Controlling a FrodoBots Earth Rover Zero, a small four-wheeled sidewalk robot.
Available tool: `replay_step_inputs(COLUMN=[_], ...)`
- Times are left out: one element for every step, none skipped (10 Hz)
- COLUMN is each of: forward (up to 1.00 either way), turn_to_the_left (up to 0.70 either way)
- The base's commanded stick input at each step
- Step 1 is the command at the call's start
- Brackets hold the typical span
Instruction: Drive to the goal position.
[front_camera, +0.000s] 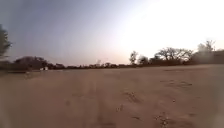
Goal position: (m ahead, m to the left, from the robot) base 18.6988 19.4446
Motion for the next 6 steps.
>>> replay_step_inputs(forward=[0.70,0.70,0.70,0.70,0.70,0.70], turn_to_the_left=[0.35,0.34,0.17,0.00,0.00,0.00])
